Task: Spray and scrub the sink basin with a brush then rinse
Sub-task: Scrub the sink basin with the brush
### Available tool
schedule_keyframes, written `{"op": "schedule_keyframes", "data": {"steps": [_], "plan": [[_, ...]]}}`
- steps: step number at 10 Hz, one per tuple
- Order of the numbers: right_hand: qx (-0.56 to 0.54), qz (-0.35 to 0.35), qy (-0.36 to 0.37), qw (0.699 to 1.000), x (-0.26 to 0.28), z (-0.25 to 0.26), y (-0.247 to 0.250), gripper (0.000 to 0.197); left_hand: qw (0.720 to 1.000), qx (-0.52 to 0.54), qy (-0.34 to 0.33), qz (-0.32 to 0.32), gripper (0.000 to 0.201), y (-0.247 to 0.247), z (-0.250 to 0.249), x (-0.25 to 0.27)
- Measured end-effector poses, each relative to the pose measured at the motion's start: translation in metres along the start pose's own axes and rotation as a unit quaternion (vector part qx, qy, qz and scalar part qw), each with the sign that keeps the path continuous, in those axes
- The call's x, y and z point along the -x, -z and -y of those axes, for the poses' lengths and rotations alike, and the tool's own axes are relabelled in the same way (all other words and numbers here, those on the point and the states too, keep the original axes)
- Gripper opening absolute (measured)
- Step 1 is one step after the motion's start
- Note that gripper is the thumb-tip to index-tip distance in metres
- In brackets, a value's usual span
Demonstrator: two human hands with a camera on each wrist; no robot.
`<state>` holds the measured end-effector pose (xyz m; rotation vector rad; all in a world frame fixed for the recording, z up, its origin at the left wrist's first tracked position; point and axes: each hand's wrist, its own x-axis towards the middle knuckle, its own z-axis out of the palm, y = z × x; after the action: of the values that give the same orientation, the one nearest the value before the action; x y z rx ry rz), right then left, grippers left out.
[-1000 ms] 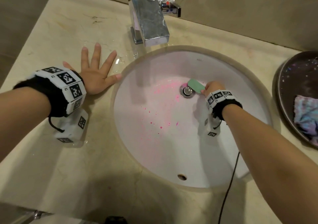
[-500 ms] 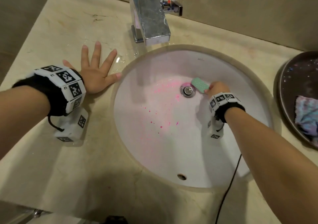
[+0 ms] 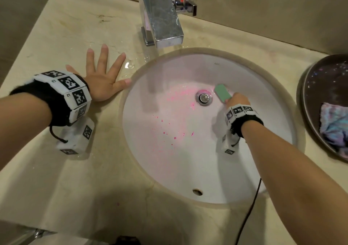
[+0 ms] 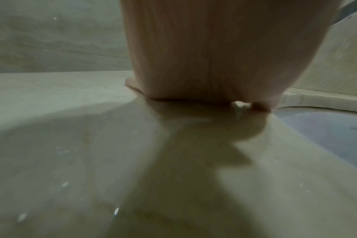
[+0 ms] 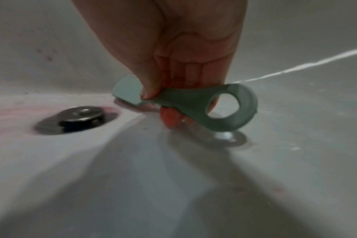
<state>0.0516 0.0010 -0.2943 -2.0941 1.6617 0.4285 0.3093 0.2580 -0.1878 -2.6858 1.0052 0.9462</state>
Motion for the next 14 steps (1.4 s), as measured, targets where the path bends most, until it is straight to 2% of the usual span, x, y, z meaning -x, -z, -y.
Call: {"op": "schedule_keyframes", "data": {"steps": [1, 2, 3, 4, 5, 6, 7, 8, 9, 10, 11, 12, 14], "plan": [[0.015, 0.012, -0.019, 1.000, 0.003, -0.019, 0.011, 0.023, 1.000, 0.000, -0.002, 0.002, 0.068, 0.000, 0.000, 0.000], [0.021, 0.025, 0.004, 0.999, 0.004, -0.015, 0.011, 0.024, 1.000, 0.003, -0.003, 0.003, 0.068, 0.001, 0.000, 0.001], [0.001, -0.007, 0.020, 1.000, 0.004, -0.010, 0.013, 0.021, 1.000, 0.003, -0.004, 0.002, 0.067, 0.001, -0.001, 0.002], [-0.008, -0.010, 0.000, 1.000, 0.006, -0.021, 0.012, 0.023, 1.000, 0.004, -0.003, 0.001, 0.067, 0.002, -0.001, 0.003], [-0.055, 0.044, -0.052, 0.996, 0.011, -0.024, 0.009, 0.030, 1.000, 0.003, -0.002, 0.004, 0.067, 0.002, -0.001, 0.002], [-0.075, 0.144, -0.075, 0.984, 0.020, -0.010, 0.013, 0.029, 1.000, 0.001, -0.001, 0.005, 0.067, 0.002, -0.002, 0.002], [-0.050, 0.090, -0.046, 0.994, 0.015, -0.008, 0.014, 0.028, 1.000, -0.001, 0.000, 0.006, 0.067, 0.003, -0.002, 0.003], [-0.068, 0.048, -0.052, 0.995, 0.010, -0.025, 0.013, 0.025, 1.000, -0.003, -0.001, 0.005, 0.067, 0.002, -0.002, 0.003], [-0.062, 0.111, -0.078, 0.989, 0.018, -0.028, 0.013, 0.030, 1.000, -0.003, 0.000, 0.004, 0.068, 0.002, -0.002, 0.003], [-0.047, 0.155, -0.072, 0.984, 0.023, -0.022, 0.009, 0.029, 1.000, -0.002, 0.000, 0.004, 0.068, 0.002, -0.002, 0.002], [-0.039, 0.122, -0.048, 0.991, 0.022, -0.027, 0.007, 0.030, 1.000, -0.002, 0.001, 0.004, 0.068, 0.002, -0.002, 0.003], [-0.022, 0.090, -0.062, 0.994, 0.021, -0.037, 0.011, 0.036, 1.000, 0.000, 0.002, -0.001, 0.068, 0.002, -0.003, 0.003], [-0.052, 0.170, -0.067, 0.982, 0.038, -0.019, 0.002, 0.025, 1.000, -0.001, 0.004, -0.005, 0.068, 0.001, -0.002, 0.002]]}}
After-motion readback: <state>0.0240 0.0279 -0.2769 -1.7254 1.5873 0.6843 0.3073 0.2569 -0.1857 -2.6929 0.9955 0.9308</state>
